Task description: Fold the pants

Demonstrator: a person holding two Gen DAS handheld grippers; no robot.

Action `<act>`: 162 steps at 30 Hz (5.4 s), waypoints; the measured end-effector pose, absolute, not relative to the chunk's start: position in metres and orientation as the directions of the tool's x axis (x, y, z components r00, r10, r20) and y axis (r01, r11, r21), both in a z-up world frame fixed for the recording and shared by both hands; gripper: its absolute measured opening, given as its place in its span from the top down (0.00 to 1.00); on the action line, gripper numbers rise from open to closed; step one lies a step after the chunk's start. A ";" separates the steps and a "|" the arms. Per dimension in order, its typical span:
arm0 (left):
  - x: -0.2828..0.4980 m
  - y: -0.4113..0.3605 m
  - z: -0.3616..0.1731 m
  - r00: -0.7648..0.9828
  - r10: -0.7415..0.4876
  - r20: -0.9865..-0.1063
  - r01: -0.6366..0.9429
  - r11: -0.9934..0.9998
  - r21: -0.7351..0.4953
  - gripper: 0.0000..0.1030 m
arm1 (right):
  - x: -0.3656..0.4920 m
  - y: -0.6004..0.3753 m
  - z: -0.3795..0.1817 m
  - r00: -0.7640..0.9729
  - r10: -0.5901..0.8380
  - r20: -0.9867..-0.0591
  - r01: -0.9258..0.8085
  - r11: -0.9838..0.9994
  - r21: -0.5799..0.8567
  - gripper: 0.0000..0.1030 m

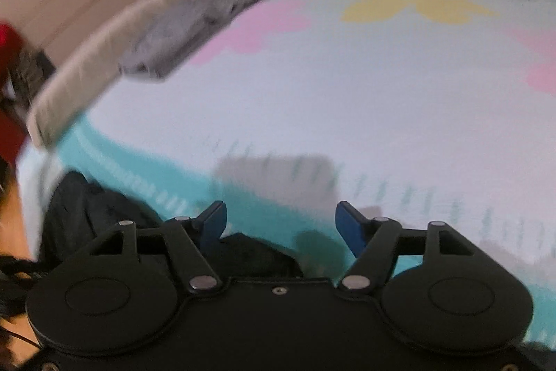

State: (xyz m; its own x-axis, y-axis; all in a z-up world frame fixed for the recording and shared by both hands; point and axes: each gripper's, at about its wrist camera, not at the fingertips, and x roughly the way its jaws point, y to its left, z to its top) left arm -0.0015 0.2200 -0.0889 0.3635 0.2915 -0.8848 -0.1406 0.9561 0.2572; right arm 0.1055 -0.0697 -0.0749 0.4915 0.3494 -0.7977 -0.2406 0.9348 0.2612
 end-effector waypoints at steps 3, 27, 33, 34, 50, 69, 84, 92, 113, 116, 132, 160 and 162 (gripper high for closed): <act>-0.007 0.224 -0.088 0.363 0.285 -0.887 -0.149 0.958 0.246 0.68 | 0.099 -0.048 -0.084 0.440 0.360 -0.823 -0.323 0.918 0.229 0.38; -0.015 0.267 -0.081 0.330 0.206 -0.921 -0.197 0.970 0.146 0.65 | 0.053 -0.027 -0.048 0.559 0.268 -0.785 -0.400 0.916 0.028 0.82; -0.020 0.284 -0.085 0.310 0.229 -0.923 -0.233 0.959 0.160 0.63 | -0.002 -0.001 -0.053 0.405 0.403 -0.821 -0.590 0.801 0.102 0.82; -0.021 0.286 -0.085 0.307 0.229 -0.924 -0.240 0.958 0.158 0.63 | -0.011 0.004 -0.055 0.390 0.402 -0.828 -0.614 0.784 0.092 0.82; -0.030 0.234 -0.046 0.448 0.206 -0.870 -0.164 0.975 0.146 0.63 | -0.085 -0.001 -0.037 0.346 0.447 -0.825 -0.637 0.757 0.143 0.82; -0.028 0.161 -0.032 0.478 0.081 -0.874 -0.072 0.996 0.052 0.64 | -0.074 -0.115 -0.003 0.578 0.256 -0.775 -0.155 0.967 0.203 0.49; -0.029 0.073 -0.029 0.494 0.023 -0.869 0.079 0.994 0.071 0.73 | -0.091 -0.206 -0.008 0.599 0.078 -0.797 0.133 0.972 0.194 0.46; -0.035 0.027 -0.031 0.471 -0.043 -0.881 0.145 0.989 0.029 0.73 | -0.131 -0.276 -0.014 0.651 -0.064 -0.757 0.347 0.911 0.222 0.23; -0.074 -0.088 -0.089 0.432 -0.004 -0.902 0.409 0.892 0.192 0.72 | -0.217 -0.493 -0.057 0.439 -0.140 -0.888 0.682 0.696 0.227 0.24; -0.074 -0.088 -0.097 0.413 0.013 -0.911 0.415 0.888 0.201 0.72 | -0.217 -0.499 -0.073 0.422 -0.096 -0.902 0.694 0.675 0.253 0.24; -0.075 -0.089 -0.089 0.417 -0.016 -0.909 0.424 0.888 0.178 0.72 | -0.216 -0.488 -0.072 0.457 -0.027 -0.889 0.640 0.704 0.308 0.78; -0.090 -0.126 -0.089 0.441 -0.093 -0.893 0.494 0.855 0.156 0.72 | -0.153 -0.392 0.029 0.680 0.059 -0.731 0.369 0.833 0.411 0.79; -0.088 -0.118 -0.088 0.451 -0.084 -0.889 0.481 0.862 0.163 0.72 | -0.148 -0.389 0.018 0.637 0.025 -0.771 0.403 0.841 0.360 0.79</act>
State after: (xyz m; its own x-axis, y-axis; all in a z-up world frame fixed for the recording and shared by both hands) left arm -0.0879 -0.1181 -0.0881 0.4508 -0.0838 -0.8887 0.4808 0.8616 0.1627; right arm -0.1477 -0.3895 0.0178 0.6369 0.0247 -0.7706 0.4030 0.8414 0.3600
